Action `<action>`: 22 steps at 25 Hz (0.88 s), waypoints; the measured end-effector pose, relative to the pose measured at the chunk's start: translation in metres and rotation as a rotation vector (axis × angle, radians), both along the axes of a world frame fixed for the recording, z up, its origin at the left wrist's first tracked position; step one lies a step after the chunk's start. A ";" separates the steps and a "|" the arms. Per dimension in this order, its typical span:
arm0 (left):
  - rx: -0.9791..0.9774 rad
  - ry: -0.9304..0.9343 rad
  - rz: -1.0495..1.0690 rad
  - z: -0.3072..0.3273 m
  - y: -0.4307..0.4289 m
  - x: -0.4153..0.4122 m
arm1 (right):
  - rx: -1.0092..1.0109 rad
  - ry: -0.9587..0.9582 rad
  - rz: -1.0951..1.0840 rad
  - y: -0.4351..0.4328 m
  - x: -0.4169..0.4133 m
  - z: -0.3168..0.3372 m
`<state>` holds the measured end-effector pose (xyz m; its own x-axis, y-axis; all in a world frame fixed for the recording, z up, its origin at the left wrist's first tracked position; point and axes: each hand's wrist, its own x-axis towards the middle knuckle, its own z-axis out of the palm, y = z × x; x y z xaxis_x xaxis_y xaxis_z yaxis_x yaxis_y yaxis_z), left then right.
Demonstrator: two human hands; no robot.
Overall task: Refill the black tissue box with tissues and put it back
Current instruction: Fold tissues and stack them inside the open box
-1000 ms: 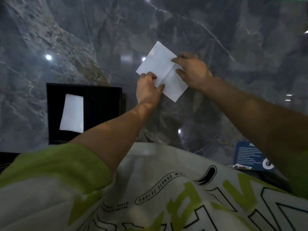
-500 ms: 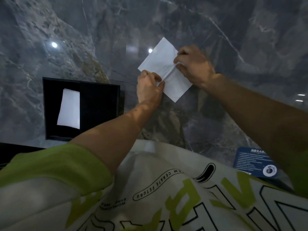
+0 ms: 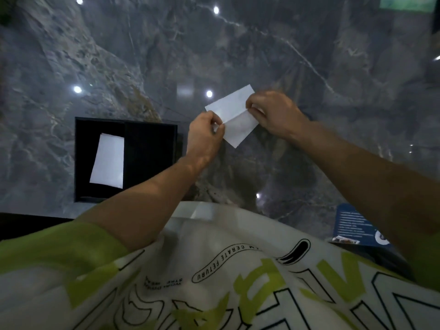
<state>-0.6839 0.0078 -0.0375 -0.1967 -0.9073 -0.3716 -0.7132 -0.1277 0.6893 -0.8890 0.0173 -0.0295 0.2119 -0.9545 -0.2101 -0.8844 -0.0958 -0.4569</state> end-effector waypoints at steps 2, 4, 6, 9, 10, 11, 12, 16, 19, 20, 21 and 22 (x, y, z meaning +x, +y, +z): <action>-0.002 0.003 -0.002 0.009 -0.001 0.009 | -0.035 -0.054 -0.013 0.004 0.004 0.011; -0.032 0.010 -0.025 0.023 0.005 0.027 | -0.027 -0.124 -0.024 0.013 0.019 0.028; -0.023 0.076 -0.051 0.034 0.006 0.043 | 0.002 -0.193 -0.038 0.012 0.029 0.043; 0.154 0.207 -0.108 0.052 0.006 0.066 | 0.066 -0.290 -0.064 0.012 0.048 0.061; 0.223 0.223 -0.156 0.058 0.005 0.073 | 0.102 -0.323 -0.067 0.012 0.055 0.065; 0.273 0.238 -0.211 0.065 0.003 0.081 | 0.141 -0.357 -0.064 0.012 0.063 0.071; 0.311 0.258 -0.256 0.070 0.000 0.086 | 0.179 -0.390 -0.064 0.011 0.070 0.075; 0.301 0.302 -0.314 0.084 -0.004 0.113 | 0.190 -0.516 -0.077 0.006 0.104 0.090; 0.312 0.411 -0.246 0.085 -0.002 0.137 | 0.190 -0.632 -0.185 0.004 0.129 0.095; 0.320 0.469 -0.210 0.084 -0.002 0.149 | 0.216 -0.689 -0.235 0.004 0.141 0.095; 0.334 0.523 -0.179 0.084 -0.002 0.158 | 0.259 -0.740 -0.293 0.005 0.148 0.094; 0.353 0.562 -0.148 0.083 -0.001 0.164 | 0.314 -0.795 -0.351 0.007 0.153 0.092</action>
